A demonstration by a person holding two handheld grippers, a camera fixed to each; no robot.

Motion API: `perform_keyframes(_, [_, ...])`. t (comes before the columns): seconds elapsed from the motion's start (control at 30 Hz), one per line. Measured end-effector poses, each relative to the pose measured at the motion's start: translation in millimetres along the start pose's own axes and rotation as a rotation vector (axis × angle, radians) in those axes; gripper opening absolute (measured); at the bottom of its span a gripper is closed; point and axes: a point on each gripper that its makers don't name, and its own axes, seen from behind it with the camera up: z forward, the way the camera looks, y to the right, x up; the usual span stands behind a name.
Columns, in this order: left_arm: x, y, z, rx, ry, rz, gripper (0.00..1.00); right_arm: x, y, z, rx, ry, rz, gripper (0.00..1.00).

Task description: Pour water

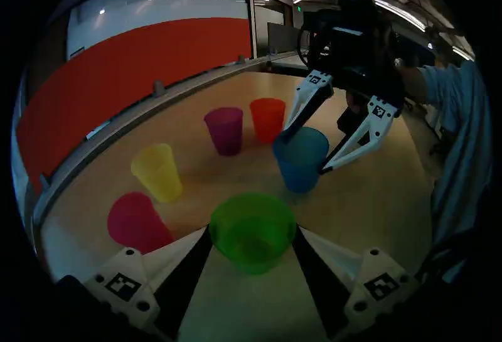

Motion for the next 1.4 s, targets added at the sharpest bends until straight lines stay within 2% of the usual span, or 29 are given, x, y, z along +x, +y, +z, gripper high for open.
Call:
perform_keyframes(0.37, [-6.5, 0.2, -2.0, 0.001, -0.004, -0.006, 0.88, -4.6, 1.1, 2.6, -0.005, -0.009, -0.009, 0.92])
perform_keyframes(0.7, [-12.4, -0.2, -6.1, 0.006, 0.000, -0.031, 0.88, -12.3, 1.7, -3.0, -0.014, -0.009, 0.010, 0.92])
perform_keyframes(1.0, [-14.3, -1.0, -5.5, 0.008, -0.011, -0.015, 0.89, -15.8, 4.0, -4.8, -0.028, -0.011, 0.018, 0.93])
perform_keyframes(1.13, [-18.9, 1.4, -5.7, -0.002, -0.028, -0.010, 1.00, -18.1, 3.6, -4.2, -0.029, -0.019, 0.014, 0.97])
perform_keyframes(1.2, [-21.4, 2.4, -5.8, -0.006, -0.038, -0.010, 1.00, -20.4, 2.7, -4.3, -0.029, -0.026, 0.011, 1.00])
perform_keyframes(1.4, [-24.5, -1.4, -10.3, 0.013, -0.044, -0.010, 1.00, -25.4, 0.6, -8.1, -0.038, -0.034, 0.006, 1.00])
